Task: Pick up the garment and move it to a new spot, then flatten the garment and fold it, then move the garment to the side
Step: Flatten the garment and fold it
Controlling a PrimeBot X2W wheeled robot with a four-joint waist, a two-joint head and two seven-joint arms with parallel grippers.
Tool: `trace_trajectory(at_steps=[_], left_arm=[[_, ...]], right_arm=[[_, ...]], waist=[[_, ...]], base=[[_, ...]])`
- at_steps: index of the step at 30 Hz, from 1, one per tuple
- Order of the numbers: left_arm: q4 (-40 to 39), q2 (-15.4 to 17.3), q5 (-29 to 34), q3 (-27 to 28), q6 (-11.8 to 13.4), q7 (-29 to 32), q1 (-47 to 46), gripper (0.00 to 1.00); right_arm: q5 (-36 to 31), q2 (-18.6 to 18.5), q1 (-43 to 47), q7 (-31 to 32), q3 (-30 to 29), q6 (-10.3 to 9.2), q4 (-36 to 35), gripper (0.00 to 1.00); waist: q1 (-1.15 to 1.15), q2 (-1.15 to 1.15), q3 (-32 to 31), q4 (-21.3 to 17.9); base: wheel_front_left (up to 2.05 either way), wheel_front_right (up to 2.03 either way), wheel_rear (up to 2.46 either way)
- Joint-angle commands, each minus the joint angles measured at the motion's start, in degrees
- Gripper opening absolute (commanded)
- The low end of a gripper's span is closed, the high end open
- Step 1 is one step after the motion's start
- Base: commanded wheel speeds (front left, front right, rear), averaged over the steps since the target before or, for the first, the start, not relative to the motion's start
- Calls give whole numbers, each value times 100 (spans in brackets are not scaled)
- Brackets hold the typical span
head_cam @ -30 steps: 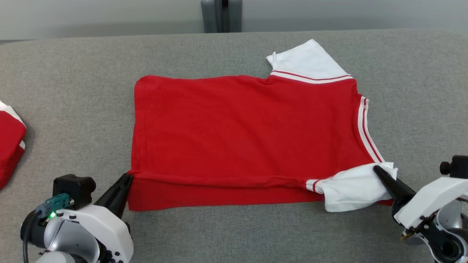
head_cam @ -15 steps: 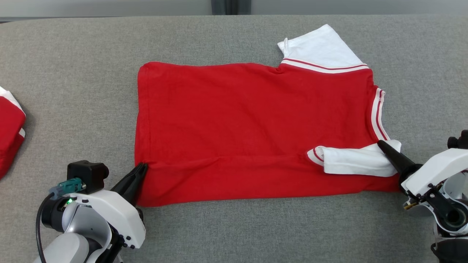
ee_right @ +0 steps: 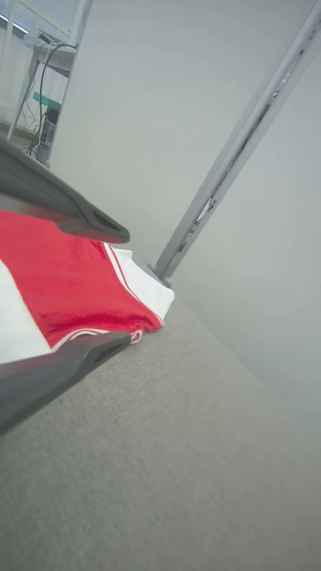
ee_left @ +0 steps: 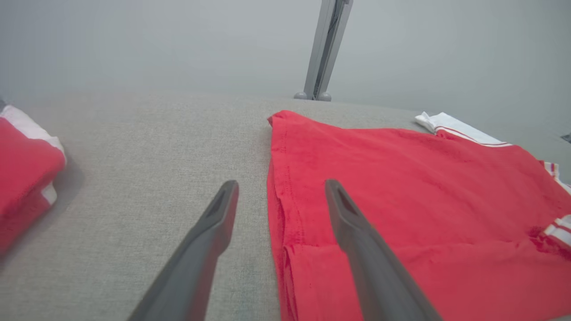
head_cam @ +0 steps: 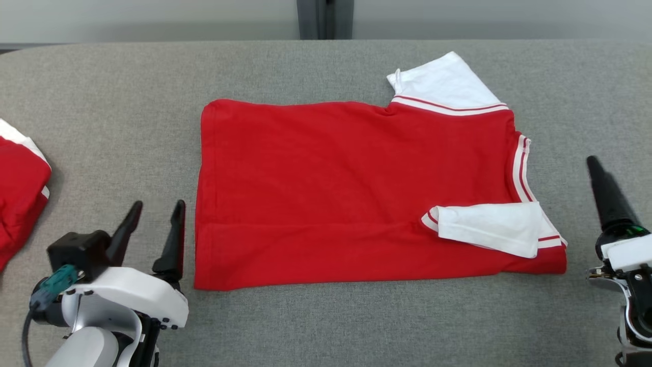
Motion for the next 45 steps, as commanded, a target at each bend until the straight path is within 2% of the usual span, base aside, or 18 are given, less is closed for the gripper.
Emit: trace_trajectory(at_steps=[1, 5, 11, 16, 21, 29, 45], left_arm=[[-67, -31, 62, 106, 111, -167, 73, 100], [-158, -57, 128, 262, 286, -469, 191, 100], [-202, -22, 418, 327, 507, -878, 338, 100], [-188, -17, 616, 233, 624, -975, 419, 100], [-133, -10, 772, 109, 752, -1013, 615, 100], [-205, -12, 870, -53, 931, -921, 918, 100], [-130, 13, 881, -161, 895, -810, 731, 100]], right_arm=[[-223, -37, 157, -345, 45, 12, -222, 100], [-751, -129, 342, -941, 250, 12, -657, 100], [-2054, -494, 703, -1883, 916, 12, -1168, 100], [-2967, -629, 1024, -2240, 1314, 12, -1260, 100], [-3472, -532, 1372, -2277, 1435, 12, -1083, 100], [-3761, -374, 1682, -2166, 1477, 12, -803, 100], [-3765, -319, 1586, -2079, 1509, 12, -719, 100]], waist=[[0, 0, -91, -23], [0, 0, -229, -58], [0, 0, -476, -119], [0, 0, -668, -153], [0, 0, -872, -193], [0, 0, -1048, -248], [0, 0, -1020, -219]], base=[[0, 0, 0], [0, 0, 0], [0, 0, 0], [0, 0, 0], [0, 0, 0], [0, 0, 0], [0, 0, 0]])
